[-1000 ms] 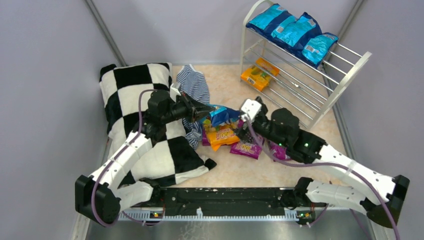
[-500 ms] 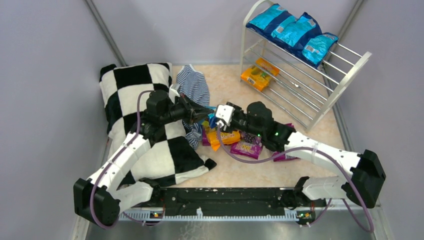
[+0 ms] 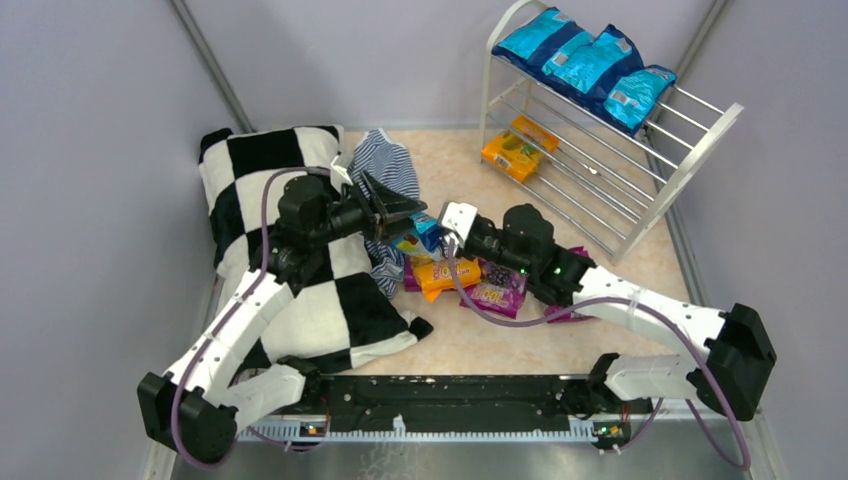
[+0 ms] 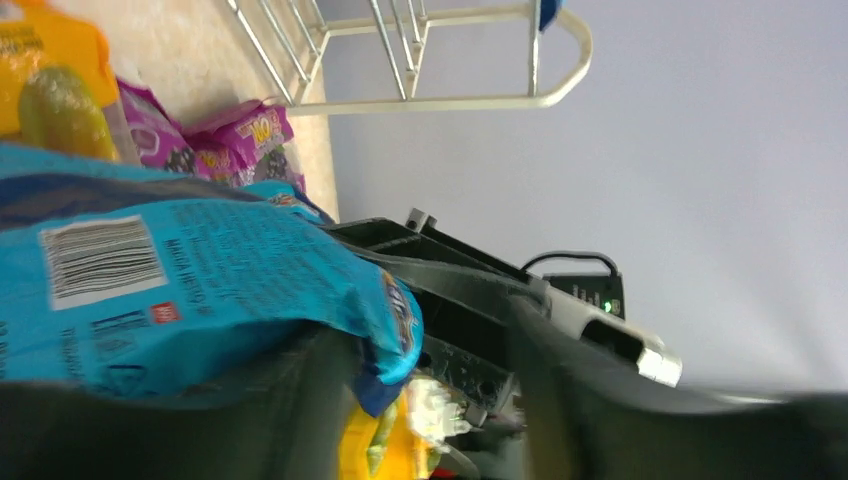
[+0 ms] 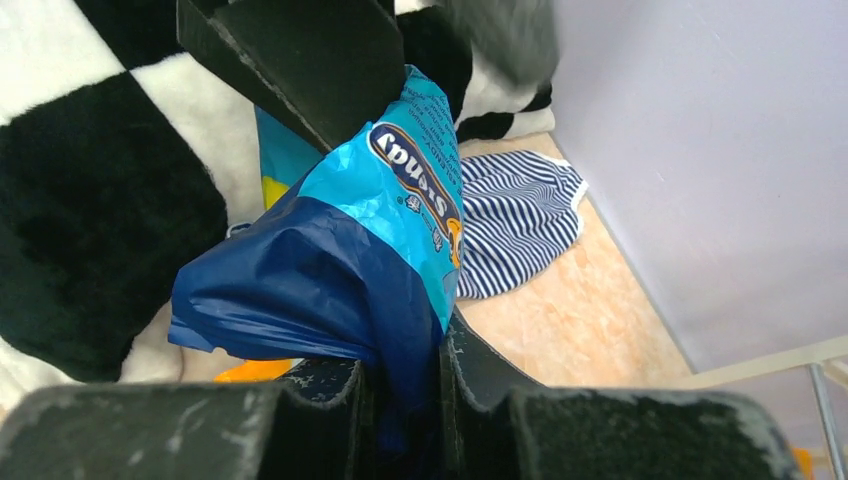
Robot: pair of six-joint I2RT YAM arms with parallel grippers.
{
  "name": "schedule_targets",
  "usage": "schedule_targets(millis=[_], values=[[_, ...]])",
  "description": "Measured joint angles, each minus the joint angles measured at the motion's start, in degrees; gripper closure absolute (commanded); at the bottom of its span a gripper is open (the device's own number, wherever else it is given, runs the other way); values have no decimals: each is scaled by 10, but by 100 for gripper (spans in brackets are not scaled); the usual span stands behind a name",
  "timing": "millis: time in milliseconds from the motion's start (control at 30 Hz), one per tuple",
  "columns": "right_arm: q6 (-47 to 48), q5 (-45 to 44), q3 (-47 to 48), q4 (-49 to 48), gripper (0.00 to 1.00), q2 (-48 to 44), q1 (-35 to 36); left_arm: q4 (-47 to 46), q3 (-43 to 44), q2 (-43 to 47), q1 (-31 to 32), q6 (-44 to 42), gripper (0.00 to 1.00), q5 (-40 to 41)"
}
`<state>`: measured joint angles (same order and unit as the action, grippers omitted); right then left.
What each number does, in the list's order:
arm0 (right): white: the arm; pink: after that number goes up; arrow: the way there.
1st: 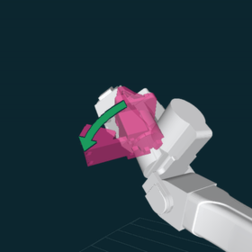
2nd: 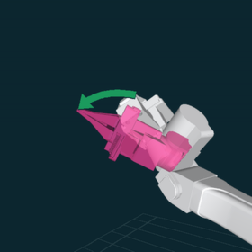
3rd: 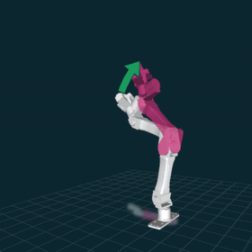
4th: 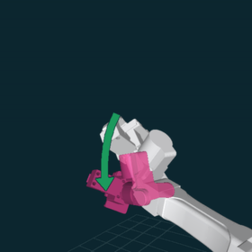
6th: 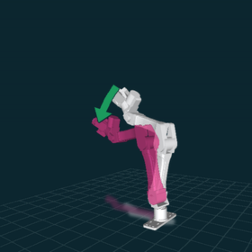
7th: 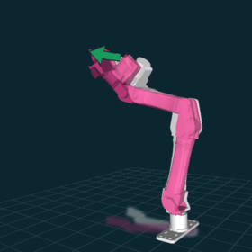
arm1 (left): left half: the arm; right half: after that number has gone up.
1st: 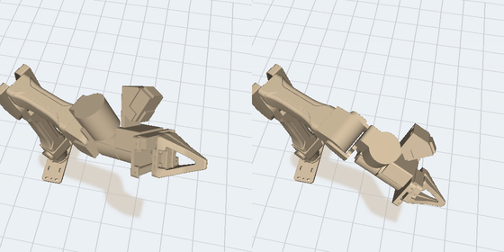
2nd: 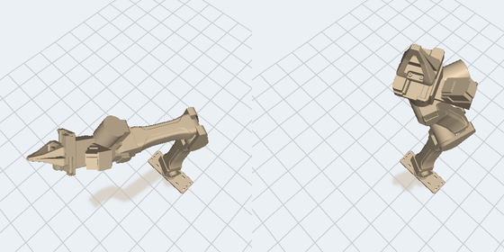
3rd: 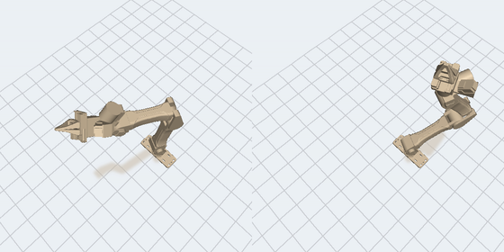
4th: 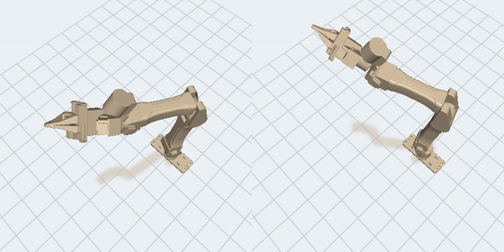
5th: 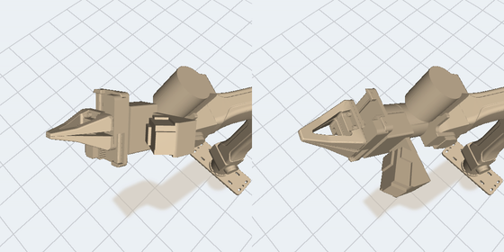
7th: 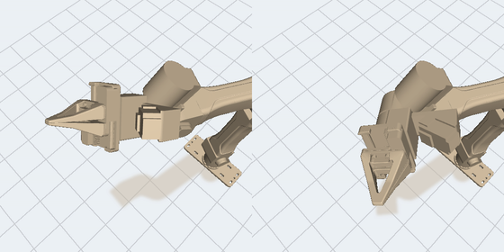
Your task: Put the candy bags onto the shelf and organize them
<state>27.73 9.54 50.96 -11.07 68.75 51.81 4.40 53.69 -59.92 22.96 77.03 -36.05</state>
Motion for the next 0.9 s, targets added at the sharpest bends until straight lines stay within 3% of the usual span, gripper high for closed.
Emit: schedule_targets(millis=[67,133,333,567,733,900], values=[[-16,-2,-3,0,100,-4,-1,-2,12,9,-2,-17,10,-4],[-34,-14,-7,3,100,-11,-3,18,44,17,-5,-50,2,-4],[-83,-109,23,80,100,-44,-9,91,174,67,-11,-195,1,72],[-96,-282,214,160,100,-46,-12,116,187,188,-11,-306,1,187],[-12,-399,364,127,100,-46,-14,138,174,195,-12,-342,1,223],[143,-495,471,29,100,-26,-26,159,153,181,-12,-353,1,224]])
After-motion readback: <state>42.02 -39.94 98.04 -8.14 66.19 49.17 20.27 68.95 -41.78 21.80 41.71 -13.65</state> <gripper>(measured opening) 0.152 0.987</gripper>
